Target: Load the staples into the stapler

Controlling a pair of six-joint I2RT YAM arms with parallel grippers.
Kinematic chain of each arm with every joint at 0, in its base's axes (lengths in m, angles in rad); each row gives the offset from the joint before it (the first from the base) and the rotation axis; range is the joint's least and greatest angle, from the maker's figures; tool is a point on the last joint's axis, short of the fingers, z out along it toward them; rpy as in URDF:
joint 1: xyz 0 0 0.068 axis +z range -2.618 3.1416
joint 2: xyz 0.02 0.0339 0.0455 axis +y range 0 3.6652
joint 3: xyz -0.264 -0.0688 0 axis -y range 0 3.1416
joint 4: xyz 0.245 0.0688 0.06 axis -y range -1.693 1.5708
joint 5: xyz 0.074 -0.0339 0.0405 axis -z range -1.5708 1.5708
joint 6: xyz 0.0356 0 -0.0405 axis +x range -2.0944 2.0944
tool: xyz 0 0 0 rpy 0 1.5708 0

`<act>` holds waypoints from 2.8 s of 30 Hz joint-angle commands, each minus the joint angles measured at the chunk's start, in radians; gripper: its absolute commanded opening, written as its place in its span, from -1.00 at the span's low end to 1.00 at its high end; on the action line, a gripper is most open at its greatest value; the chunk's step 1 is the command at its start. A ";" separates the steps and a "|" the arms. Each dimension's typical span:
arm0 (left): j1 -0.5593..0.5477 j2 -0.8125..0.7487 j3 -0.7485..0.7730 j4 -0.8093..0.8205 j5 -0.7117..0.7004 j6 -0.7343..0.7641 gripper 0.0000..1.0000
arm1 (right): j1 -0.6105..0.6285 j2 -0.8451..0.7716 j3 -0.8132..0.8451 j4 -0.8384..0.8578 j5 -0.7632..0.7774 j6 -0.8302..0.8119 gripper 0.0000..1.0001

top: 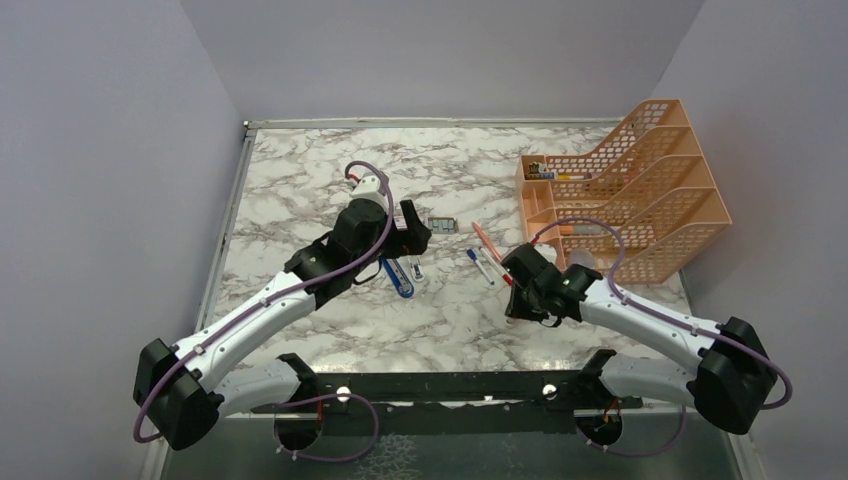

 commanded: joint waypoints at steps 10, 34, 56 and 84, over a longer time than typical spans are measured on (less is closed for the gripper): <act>-0.015 0.053 -0.286 0.174 0.263 -0.279 0.54 | -0.003 0.070 -0.030 0.510 -0.482 -0.042 -0.51; -0.191 0.242 -0.472 0.583 0.361 -0.376 -0.37 | -0.002 0.137 -0.065 0.638 -0.572 0.032 -0.50; -0.197 0.295 -0.498 0.641 0.445 -0.379 -0.62 | -0.003 0.173 -0.060 0.681 -0.629 0.057 -0.49; -0.197 0.395 -0.503 0.699 0.447 -0.381 -0.87 | 0.019 0.225 -0.070 0.578 -0.669 -0.021 -0.03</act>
